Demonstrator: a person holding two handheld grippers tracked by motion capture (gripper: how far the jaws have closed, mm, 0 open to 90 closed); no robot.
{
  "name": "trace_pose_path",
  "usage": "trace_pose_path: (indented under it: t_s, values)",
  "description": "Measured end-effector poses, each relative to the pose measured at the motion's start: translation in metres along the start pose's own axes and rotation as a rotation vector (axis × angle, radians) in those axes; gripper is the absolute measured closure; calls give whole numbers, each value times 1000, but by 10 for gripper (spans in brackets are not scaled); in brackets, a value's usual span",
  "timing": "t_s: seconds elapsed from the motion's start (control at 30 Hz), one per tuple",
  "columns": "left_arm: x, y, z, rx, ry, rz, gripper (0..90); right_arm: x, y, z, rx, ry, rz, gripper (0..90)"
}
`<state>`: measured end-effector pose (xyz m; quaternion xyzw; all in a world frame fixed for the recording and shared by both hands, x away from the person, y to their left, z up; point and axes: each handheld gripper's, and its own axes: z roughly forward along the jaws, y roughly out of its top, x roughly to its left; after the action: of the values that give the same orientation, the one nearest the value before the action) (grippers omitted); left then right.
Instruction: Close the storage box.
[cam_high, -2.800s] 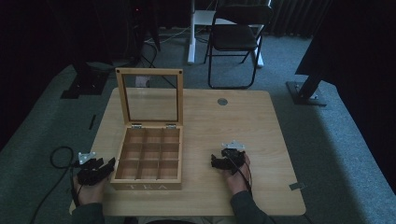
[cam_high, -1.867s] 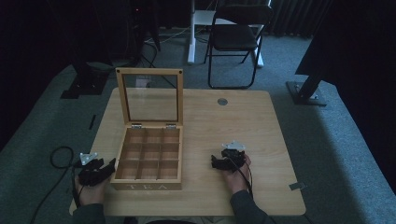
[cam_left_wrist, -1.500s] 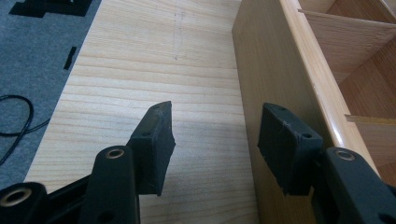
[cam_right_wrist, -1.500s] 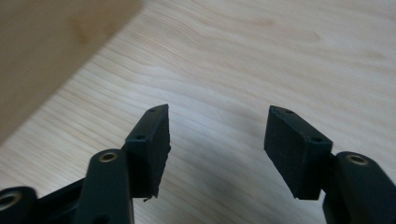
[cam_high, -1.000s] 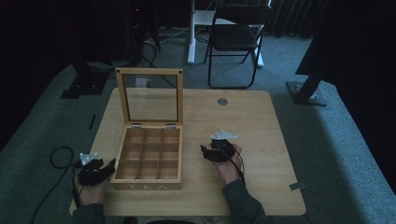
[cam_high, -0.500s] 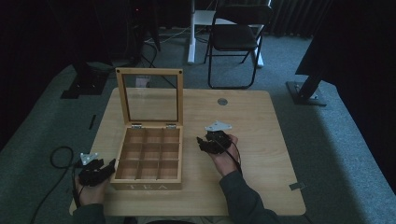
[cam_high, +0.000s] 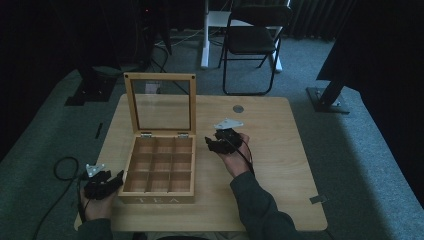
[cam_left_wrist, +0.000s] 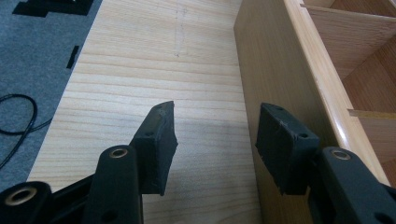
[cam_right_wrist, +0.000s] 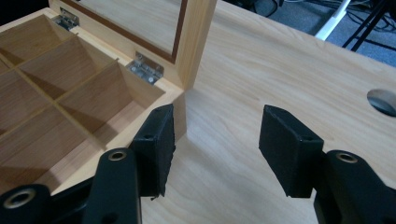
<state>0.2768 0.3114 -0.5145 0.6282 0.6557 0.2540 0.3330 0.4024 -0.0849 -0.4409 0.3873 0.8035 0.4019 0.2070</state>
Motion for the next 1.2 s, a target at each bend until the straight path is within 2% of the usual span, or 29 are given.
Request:
trace_pose_path:
  t_s: [0.13,0.27,0.73,0.93,1.1,1.2]
  values:
    - [0,0,0,1,0,-1,476,0,6,2,-10,9,-17,464]
    - [0,0,0,-1,-1,-3,477,0,13,4,-45,27,-34,485]
    - [0,0,0,-1,-2,-4,476,-5,34,23,-20,47,-16,509]
    - [0,0,0,0,-2,-5,476,-6,46,30,-20,50,-34,505]
    - [0,-1,0,-1,-1,-5,476,-8,54,38,-26,75,-7,479]
    - [0,-1,0,0,-1,-4,475,-8,57,41,-25,83,-11,474]
